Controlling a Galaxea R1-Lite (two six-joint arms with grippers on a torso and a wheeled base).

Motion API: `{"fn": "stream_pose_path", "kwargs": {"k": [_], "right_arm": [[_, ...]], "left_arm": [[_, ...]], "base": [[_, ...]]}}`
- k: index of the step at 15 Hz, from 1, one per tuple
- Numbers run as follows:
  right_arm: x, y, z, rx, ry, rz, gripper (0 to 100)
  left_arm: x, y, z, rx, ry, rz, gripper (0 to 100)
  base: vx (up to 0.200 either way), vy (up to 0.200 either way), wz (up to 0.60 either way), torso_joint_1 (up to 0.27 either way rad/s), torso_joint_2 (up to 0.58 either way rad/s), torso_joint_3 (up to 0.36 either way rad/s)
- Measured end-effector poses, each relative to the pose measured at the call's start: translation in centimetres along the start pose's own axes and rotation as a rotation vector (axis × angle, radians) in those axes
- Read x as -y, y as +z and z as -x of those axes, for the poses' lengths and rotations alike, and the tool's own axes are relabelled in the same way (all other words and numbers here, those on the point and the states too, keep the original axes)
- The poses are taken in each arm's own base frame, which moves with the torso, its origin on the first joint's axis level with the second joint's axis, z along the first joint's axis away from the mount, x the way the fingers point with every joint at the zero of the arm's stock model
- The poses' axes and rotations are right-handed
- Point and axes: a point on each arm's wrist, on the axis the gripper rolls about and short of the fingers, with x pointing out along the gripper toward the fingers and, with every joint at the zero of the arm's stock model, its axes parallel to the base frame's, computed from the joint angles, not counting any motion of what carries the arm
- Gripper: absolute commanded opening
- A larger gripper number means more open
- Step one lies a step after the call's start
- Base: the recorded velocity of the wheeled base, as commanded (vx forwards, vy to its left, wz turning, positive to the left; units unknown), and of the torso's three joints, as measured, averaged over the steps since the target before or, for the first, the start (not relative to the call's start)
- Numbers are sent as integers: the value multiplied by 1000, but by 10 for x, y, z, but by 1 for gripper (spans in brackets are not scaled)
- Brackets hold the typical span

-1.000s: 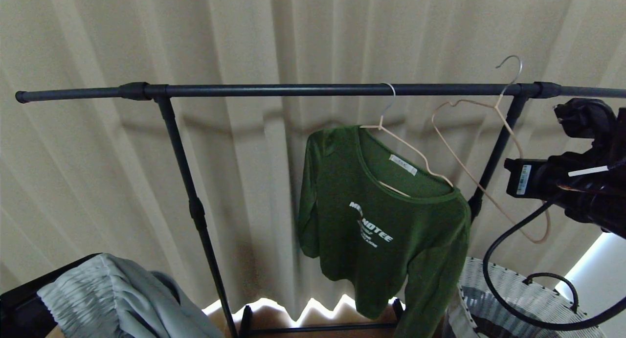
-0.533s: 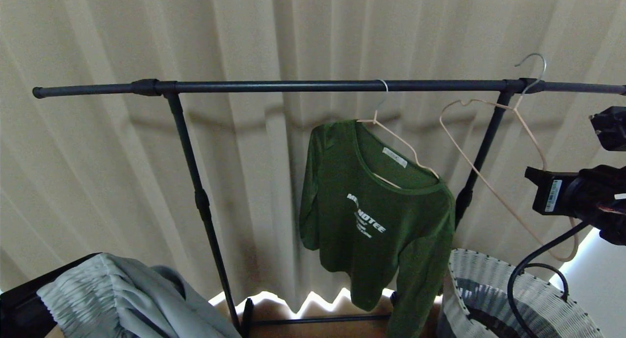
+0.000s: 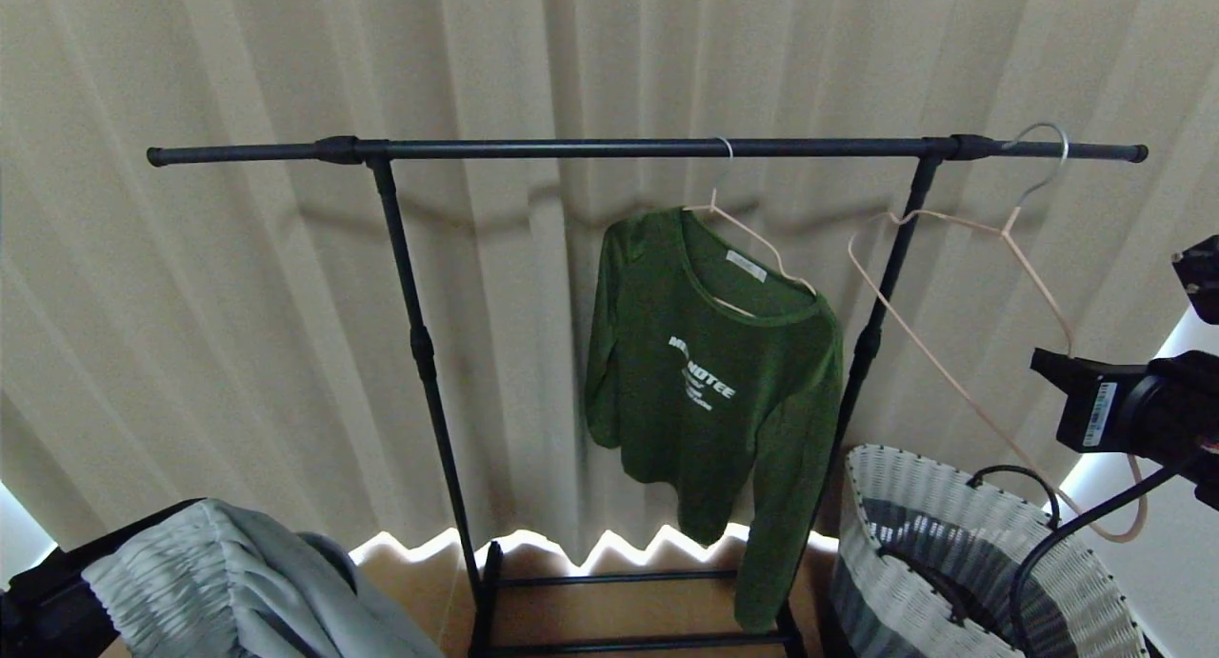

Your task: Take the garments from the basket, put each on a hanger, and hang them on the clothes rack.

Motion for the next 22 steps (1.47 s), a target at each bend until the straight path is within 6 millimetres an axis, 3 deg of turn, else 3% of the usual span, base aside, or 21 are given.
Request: {"fn": "stream_pose_path", "kwargs": {"k": [4, 10, 16, 22], "right_arm": [[-5, 2, 13, 18, 131, 9, 0], [-34, -3, 40, 22, 492, 56, 0], [-53, -12, 48, -64, 738, 27, 0], [-91, -16, 65, -139, 947, 19, 0]], "left_arm": [[0, -4, -1, -20, -2, 3, 0], [-10, 24, -31, -27, 57, -51, 0], [-33, 64, -113, -96, 254, -140, 0], [-48, 70, -197, -185, 490, -154, 0]], "base": [[-50, 0, 0, 1, 1, 2], [0, 0, 0, 0, 0, 0], [0, 0, 0, 0, 0, 0], [0, 0, 0, 0, 0, 0]]}}
